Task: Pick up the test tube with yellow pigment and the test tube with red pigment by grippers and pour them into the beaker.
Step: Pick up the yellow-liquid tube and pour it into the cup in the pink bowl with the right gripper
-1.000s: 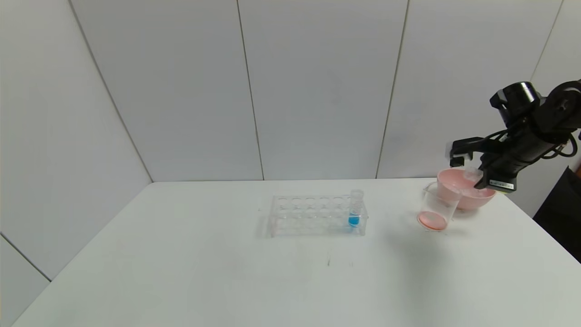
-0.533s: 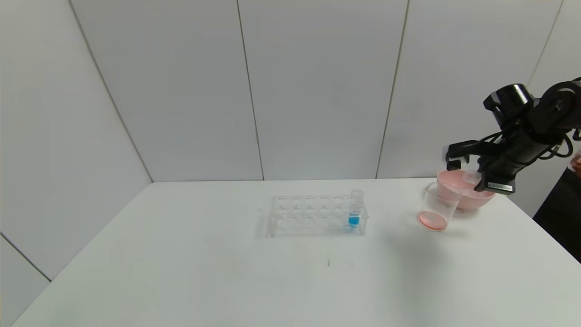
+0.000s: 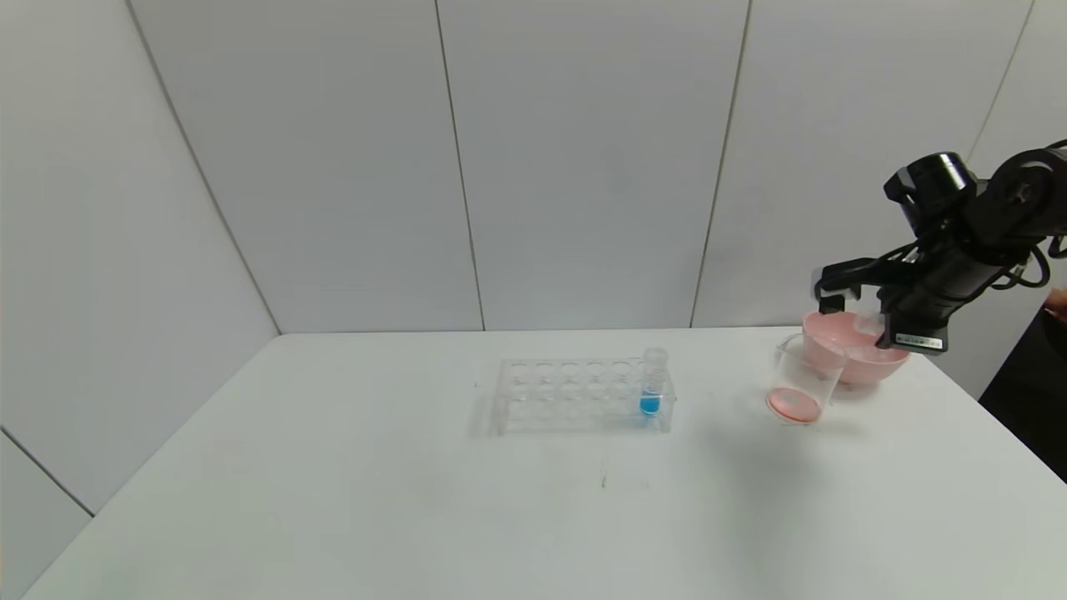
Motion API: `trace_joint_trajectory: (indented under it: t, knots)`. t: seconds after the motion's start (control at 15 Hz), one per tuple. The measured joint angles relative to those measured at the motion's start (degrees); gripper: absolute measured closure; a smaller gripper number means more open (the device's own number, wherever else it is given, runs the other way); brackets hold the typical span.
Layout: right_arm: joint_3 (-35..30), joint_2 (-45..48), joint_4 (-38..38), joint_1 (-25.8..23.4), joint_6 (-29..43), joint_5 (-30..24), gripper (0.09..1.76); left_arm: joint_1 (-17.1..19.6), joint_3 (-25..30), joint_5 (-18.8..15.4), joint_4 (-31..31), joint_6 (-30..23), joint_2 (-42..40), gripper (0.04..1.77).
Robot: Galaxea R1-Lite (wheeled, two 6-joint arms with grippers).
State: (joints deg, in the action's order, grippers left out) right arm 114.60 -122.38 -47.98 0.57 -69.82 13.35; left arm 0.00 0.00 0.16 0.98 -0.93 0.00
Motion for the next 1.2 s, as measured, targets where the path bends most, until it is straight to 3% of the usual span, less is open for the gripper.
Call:
trace_joint_trajectory:
  t: [0.4, 1.2]
  knots:
    - [0.0, -0.3, -0.5, 1.3, -0.1, 2.7, 1.33, 0.0, 0.0, 0.0, 0.0, 0.0, 0.0, 0.09]
    - [0.0, -2.5, 2.4, 4.2, -0.5, 13.1, 1.33, 0.0, 0.0, 0.0, 0.0, 0.0, 0.0, 0.09]
